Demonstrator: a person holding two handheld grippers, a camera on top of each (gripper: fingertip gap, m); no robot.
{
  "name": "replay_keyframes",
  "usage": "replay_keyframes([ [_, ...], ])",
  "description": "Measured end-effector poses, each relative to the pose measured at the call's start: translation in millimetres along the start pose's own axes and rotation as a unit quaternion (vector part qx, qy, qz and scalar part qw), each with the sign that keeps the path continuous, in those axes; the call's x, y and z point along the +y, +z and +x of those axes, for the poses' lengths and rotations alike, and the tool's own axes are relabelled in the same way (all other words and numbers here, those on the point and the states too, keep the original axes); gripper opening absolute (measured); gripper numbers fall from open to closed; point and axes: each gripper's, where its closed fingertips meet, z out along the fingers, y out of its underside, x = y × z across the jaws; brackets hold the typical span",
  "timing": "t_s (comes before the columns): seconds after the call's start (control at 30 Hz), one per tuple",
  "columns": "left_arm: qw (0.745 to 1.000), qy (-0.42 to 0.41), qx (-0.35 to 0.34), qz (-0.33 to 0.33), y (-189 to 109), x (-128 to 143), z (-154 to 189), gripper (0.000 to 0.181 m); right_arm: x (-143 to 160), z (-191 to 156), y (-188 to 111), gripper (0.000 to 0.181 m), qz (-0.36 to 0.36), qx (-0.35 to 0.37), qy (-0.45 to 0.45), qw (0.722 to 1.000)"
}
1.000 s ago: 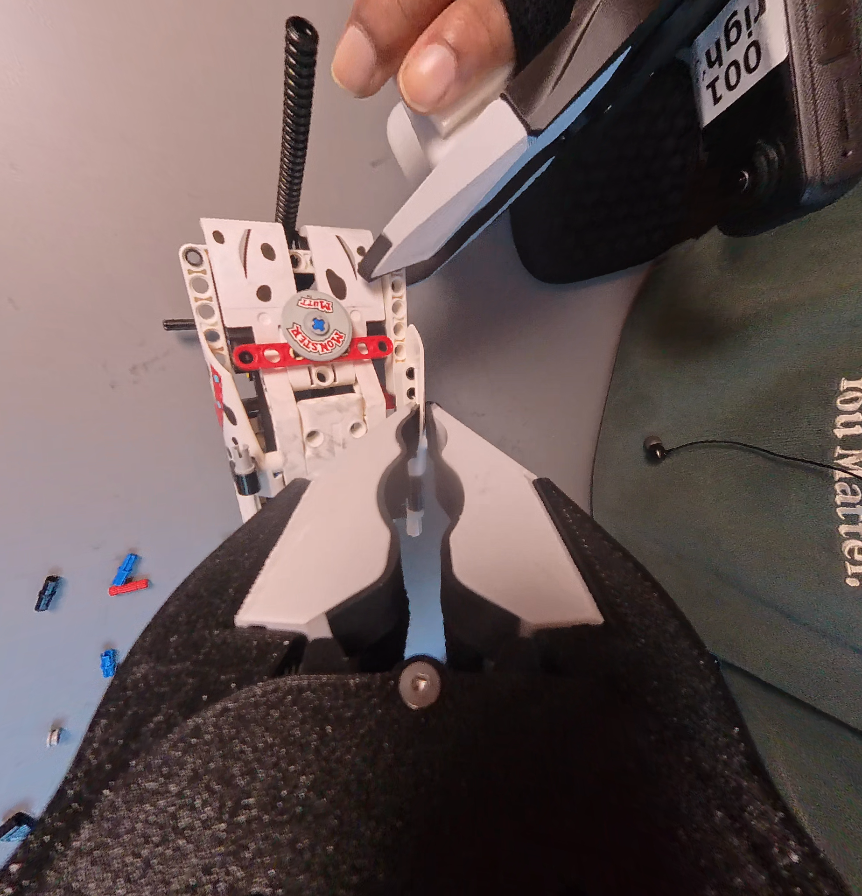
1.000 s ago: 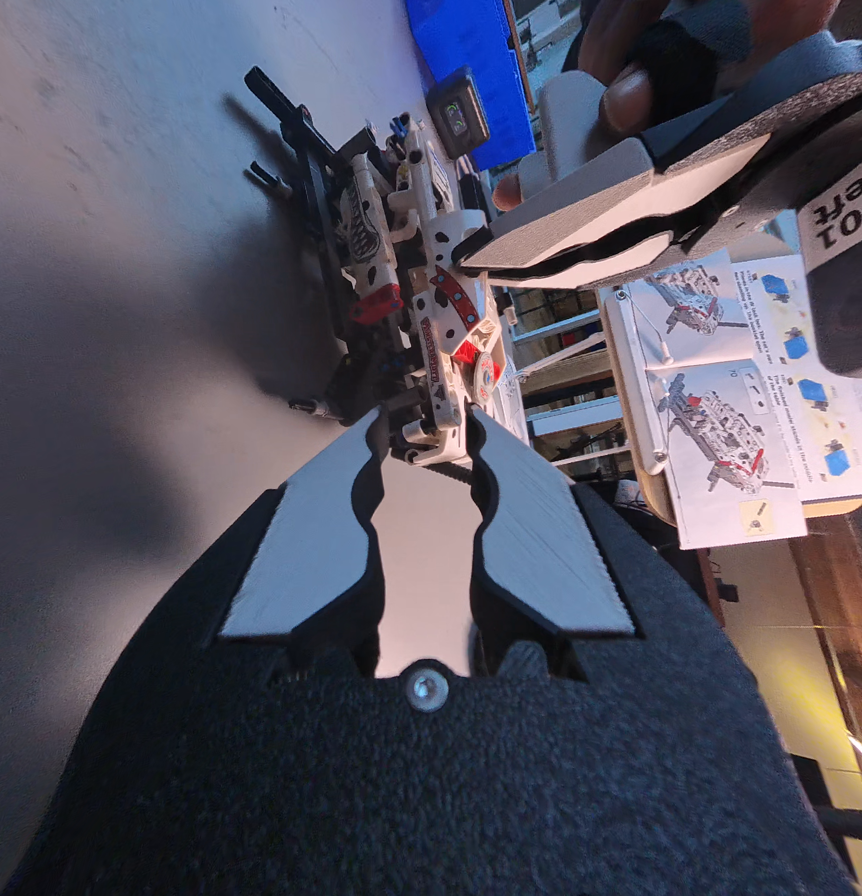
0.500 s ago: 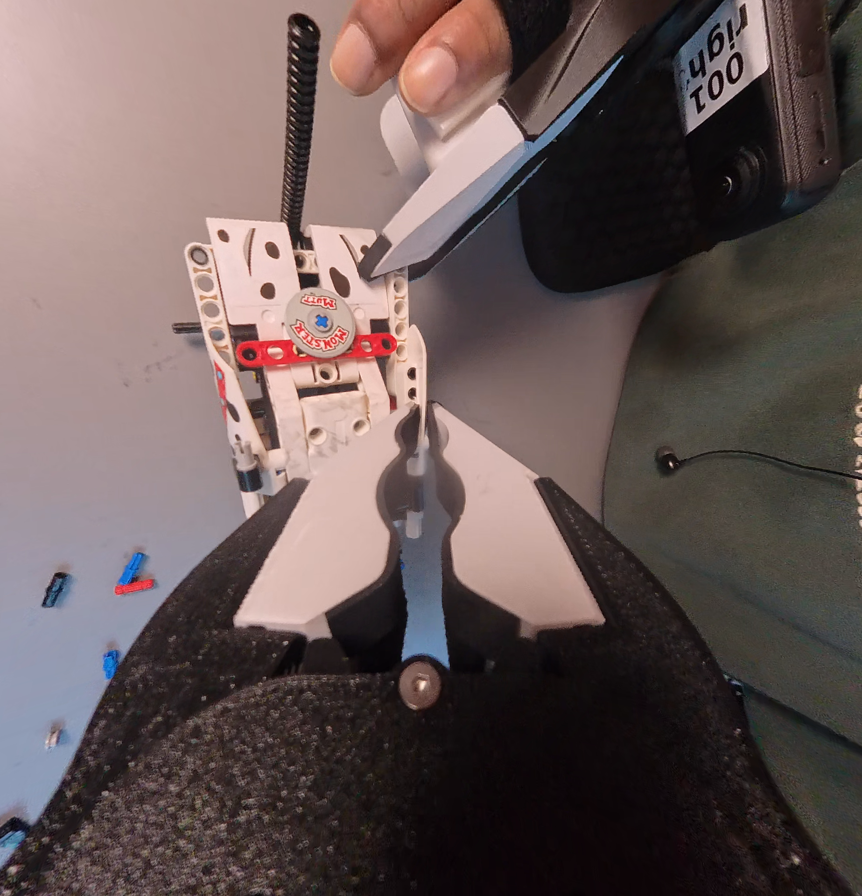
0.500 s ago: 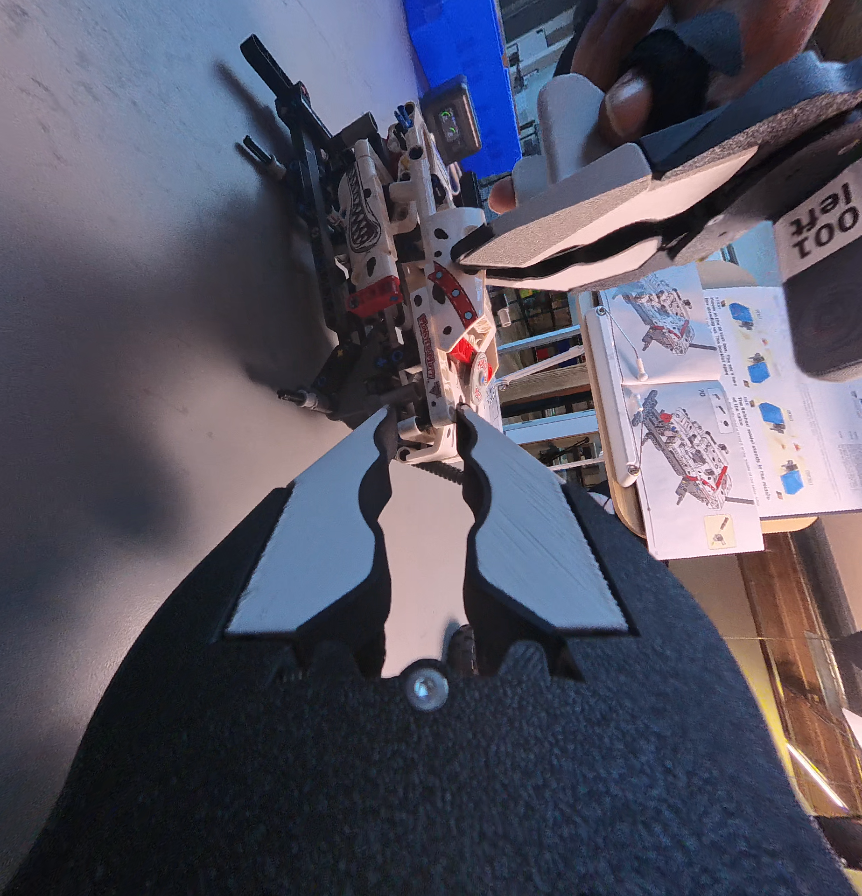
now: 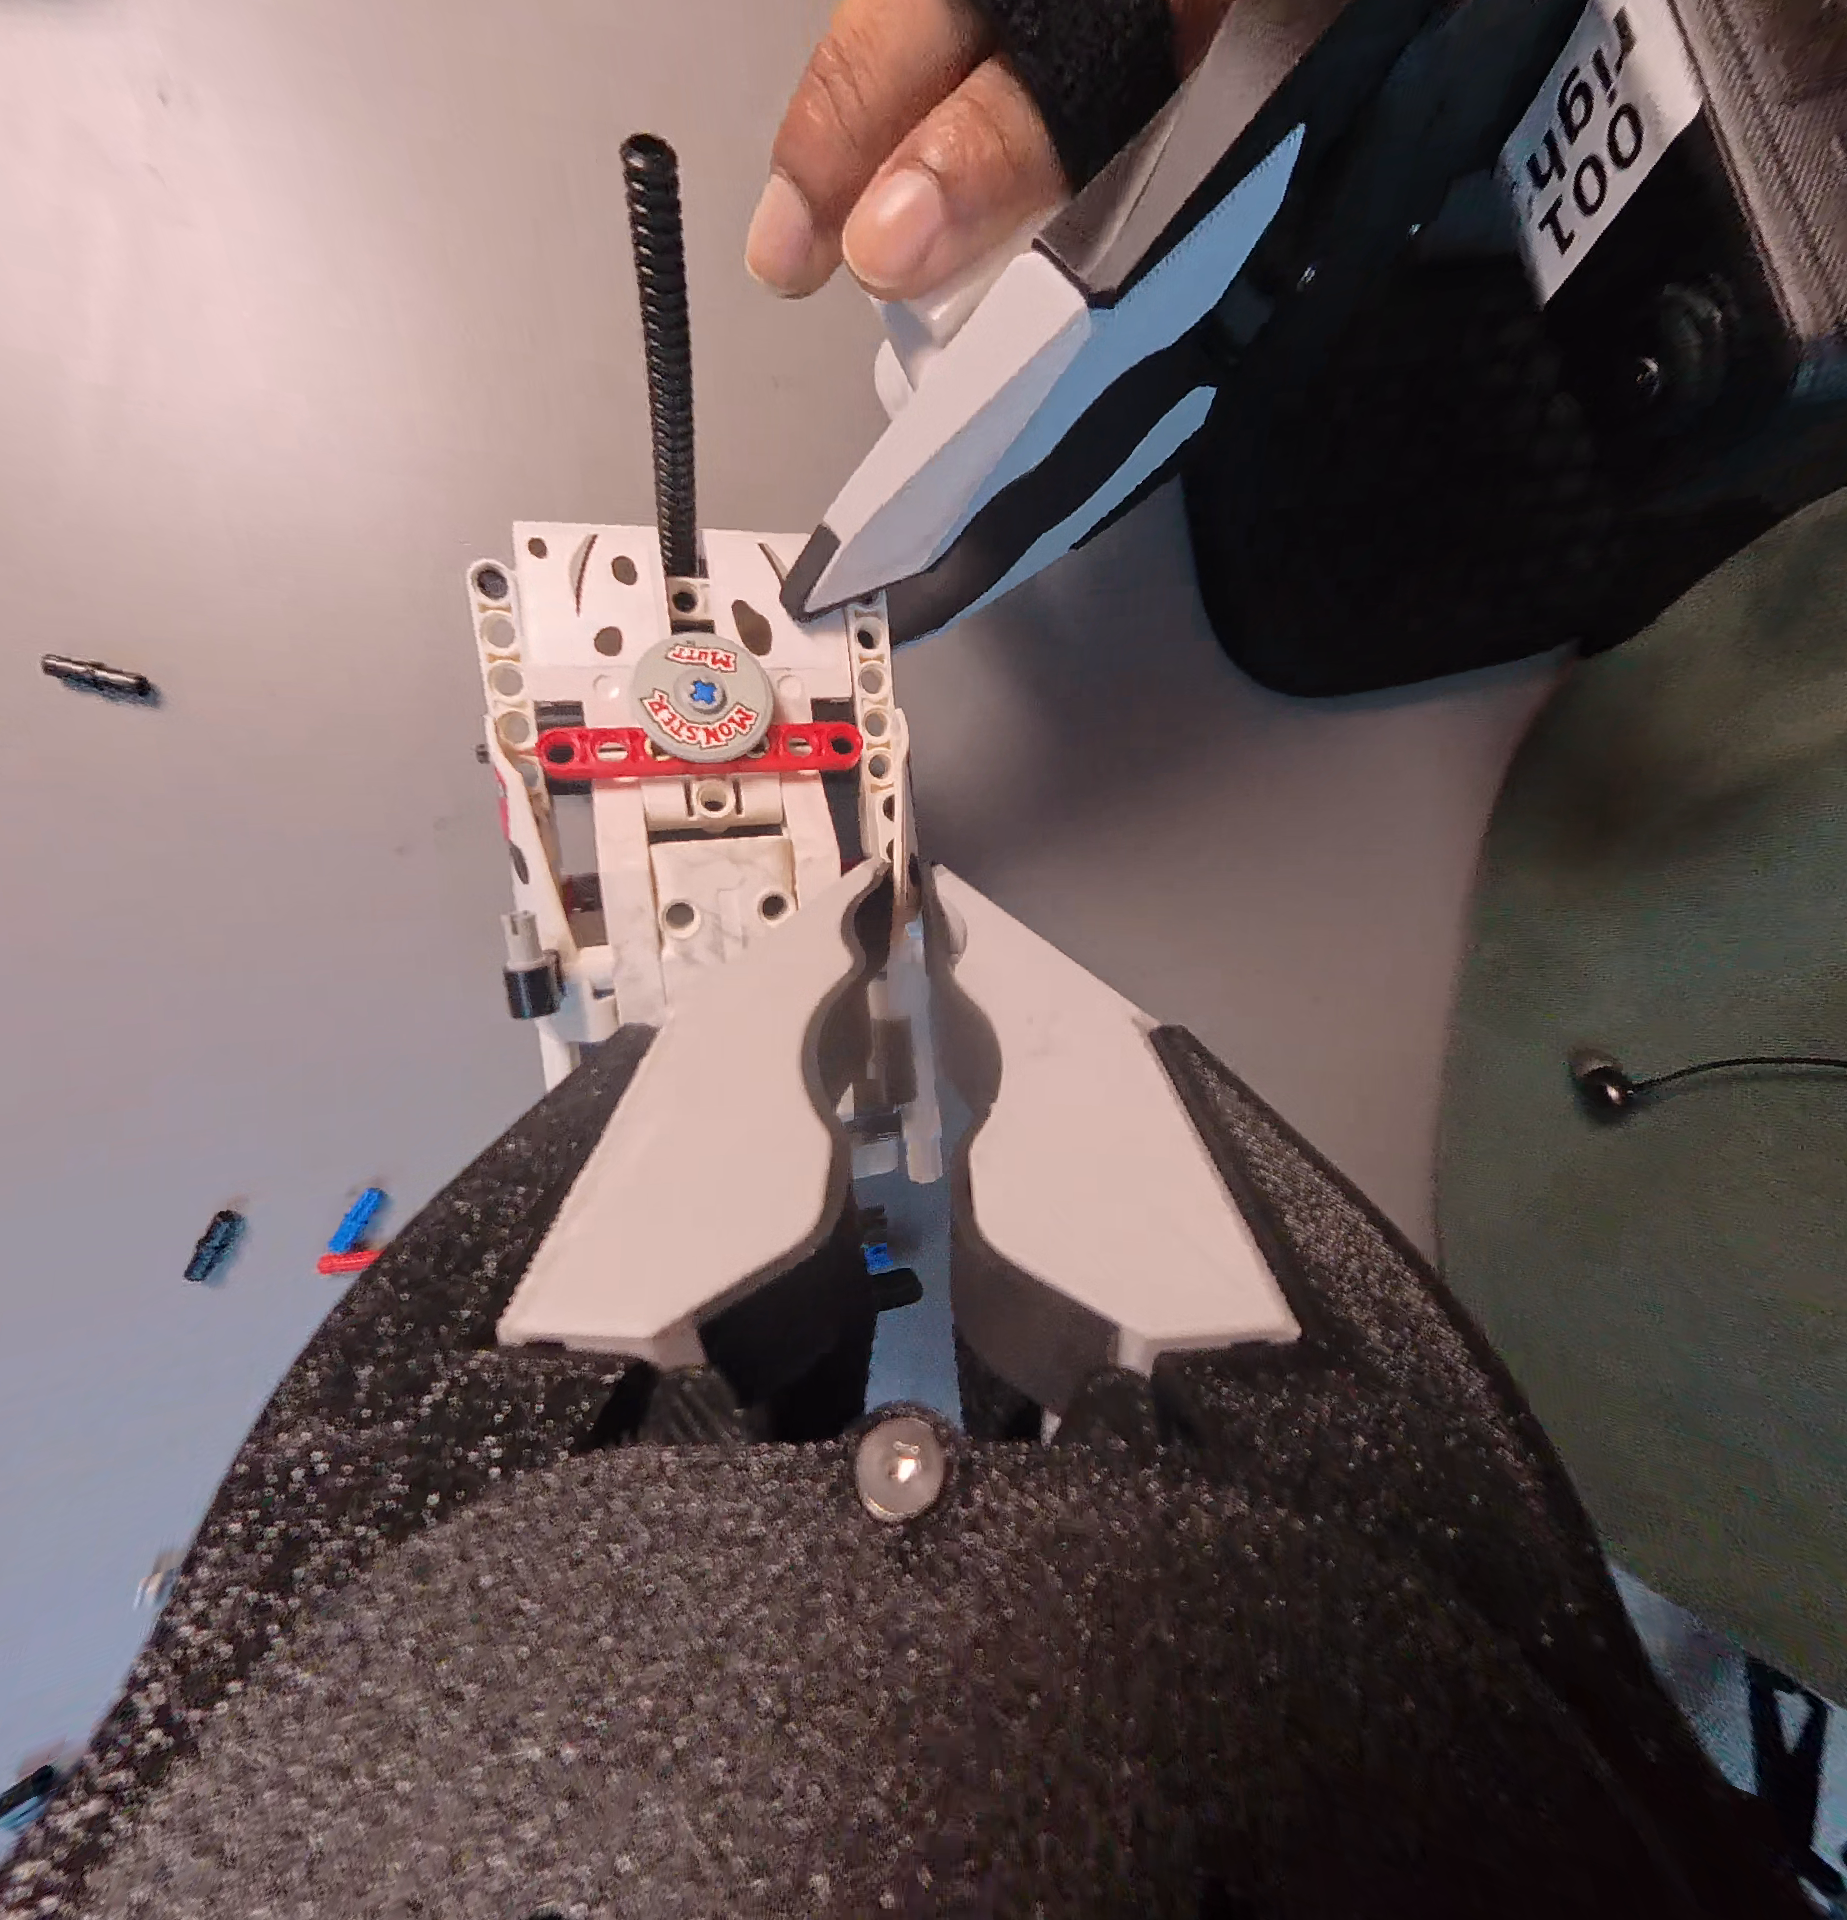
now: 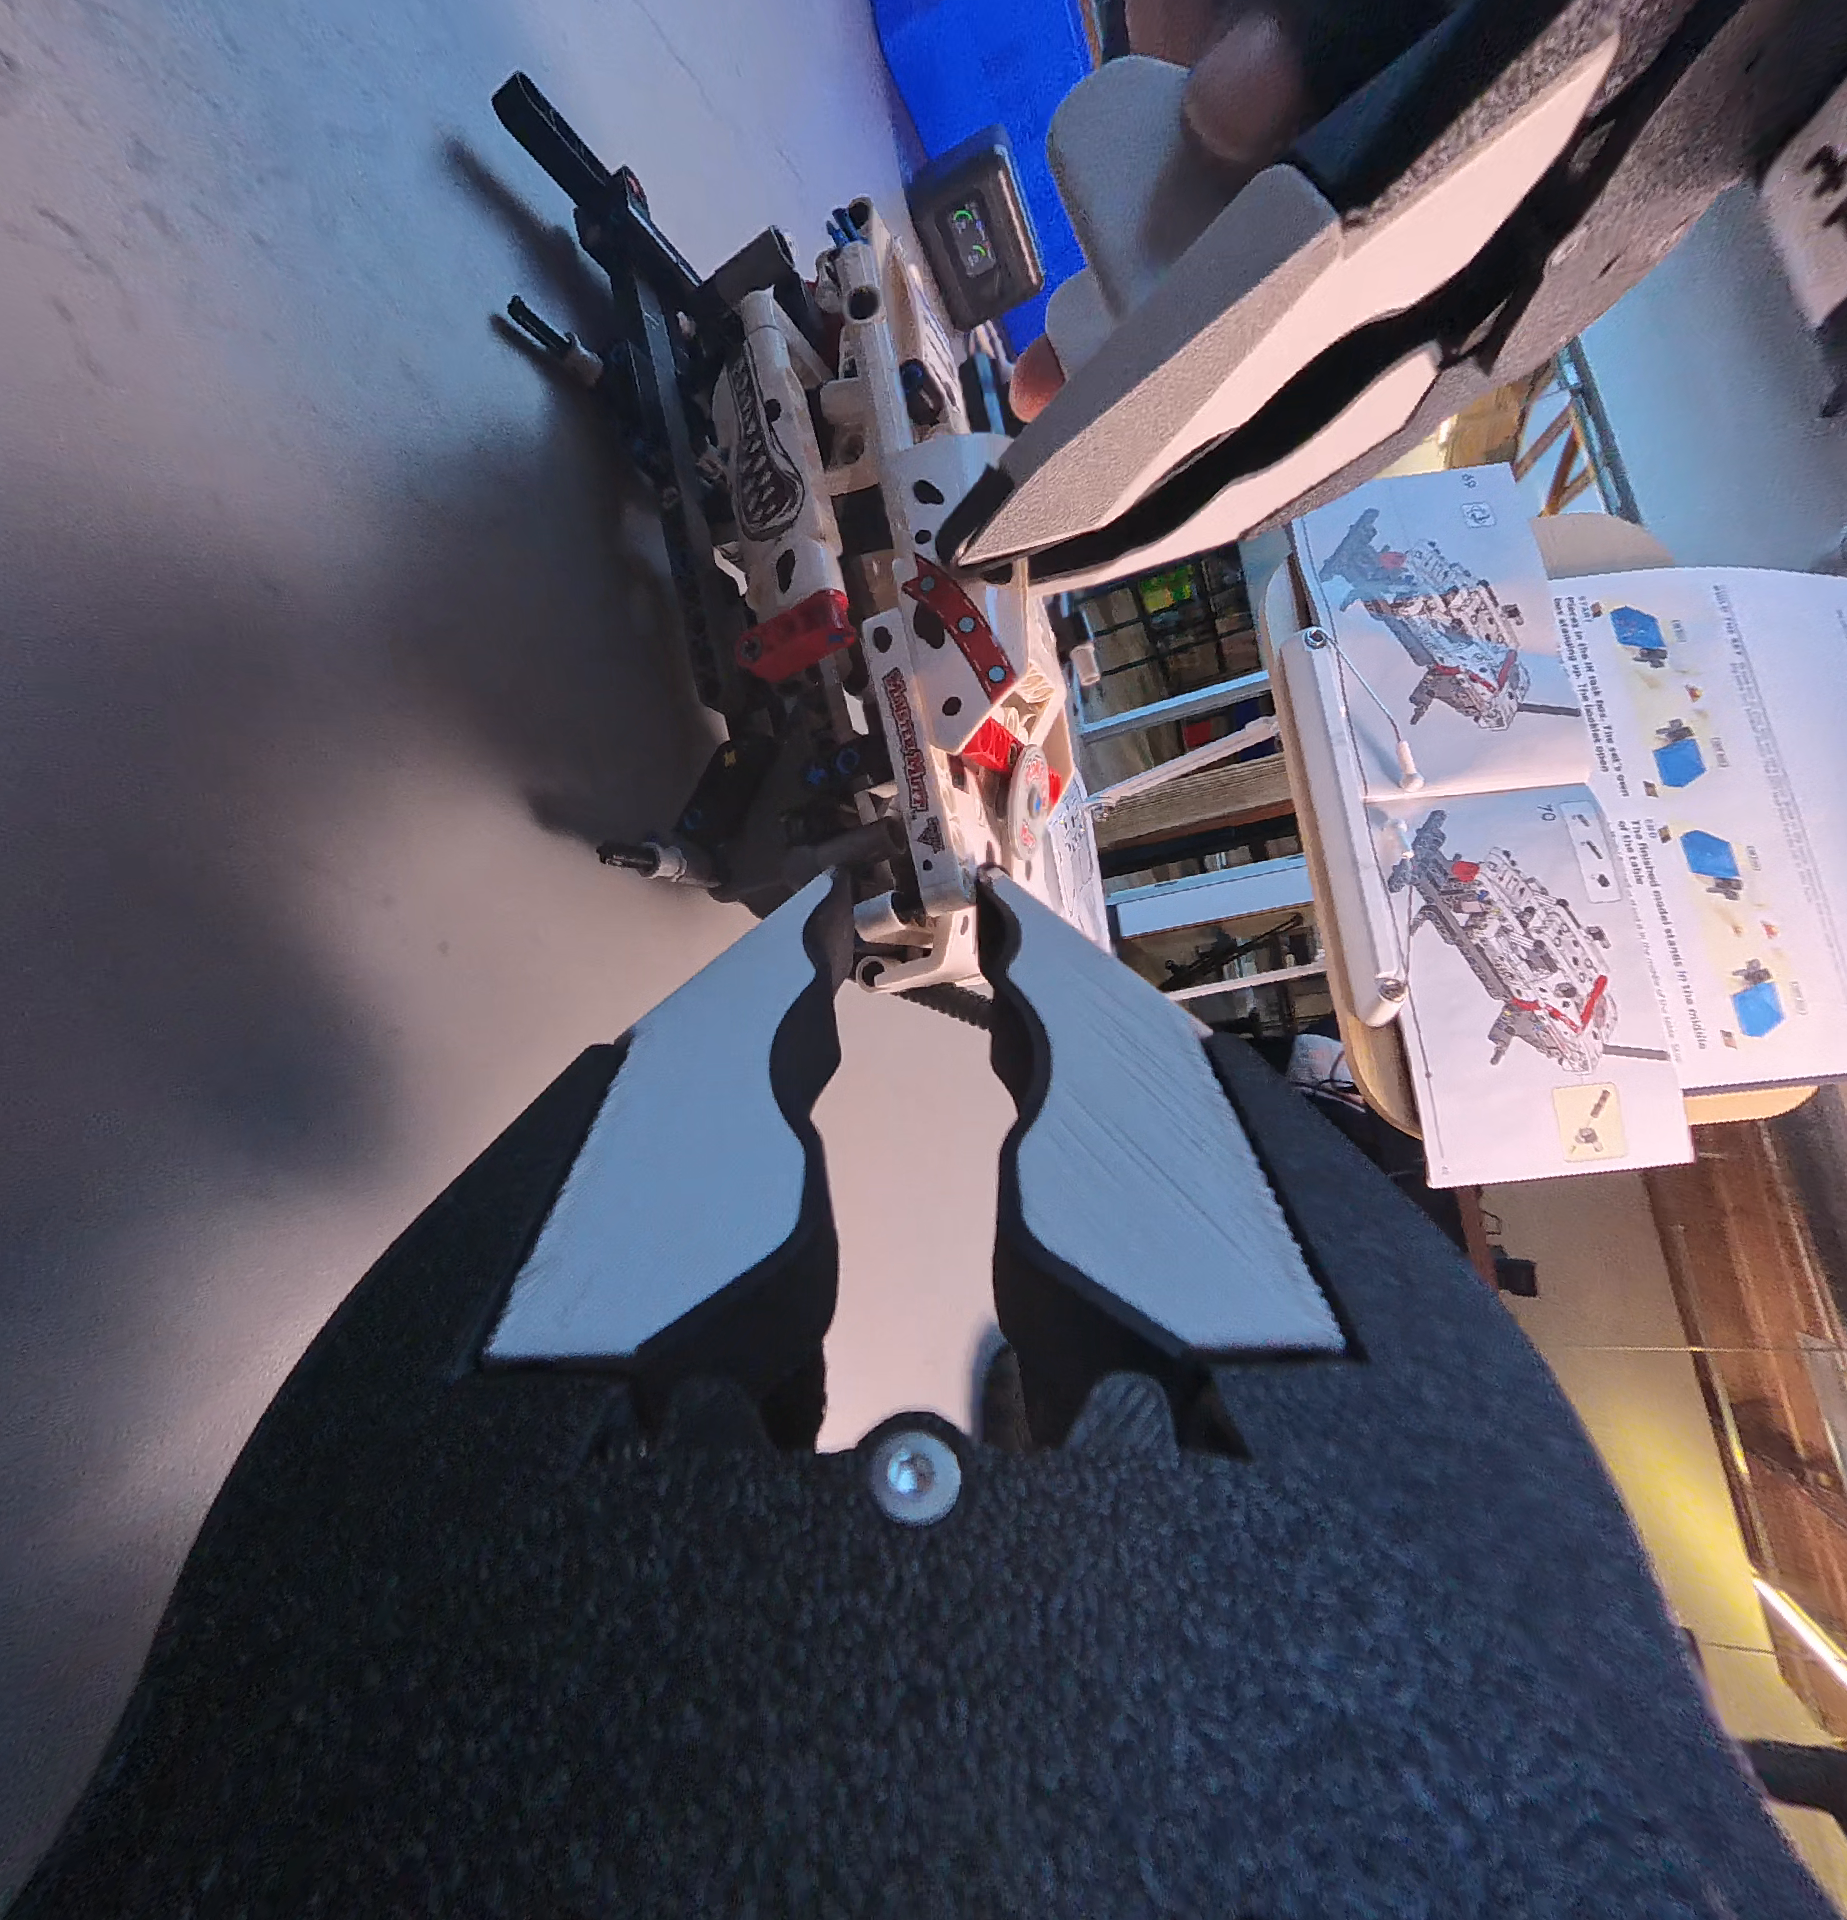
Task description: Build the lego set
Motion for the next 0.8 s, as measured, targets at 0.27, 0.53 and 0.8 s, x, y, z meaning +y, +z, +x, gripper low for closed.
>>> replay_keyframes([
  [0.27, 0.997, -0.052, 0.056, -0.006, -0.9, -1.3, 0.9, 0.003, 2.6, 5.4, -8.1, 0.031, 0.008, 0.052, -0.084, 0.995],
  [0.53, 0.995, -0.071, 0.075, -0.016, -0.6, -1.7, 1.1, 0.002, 2.4, 1.0, -6.5, 0.021, 0.005, 0.077, -0.158, 0.984],
  [0.8, 0.992, -0.087, 0.093, -0.019, -0.4, -3.2, 0.1, 0.001, 3.7, 1.1, -5.5, 0.017, 0.002, 0.060, -0.160, 0.985],
])
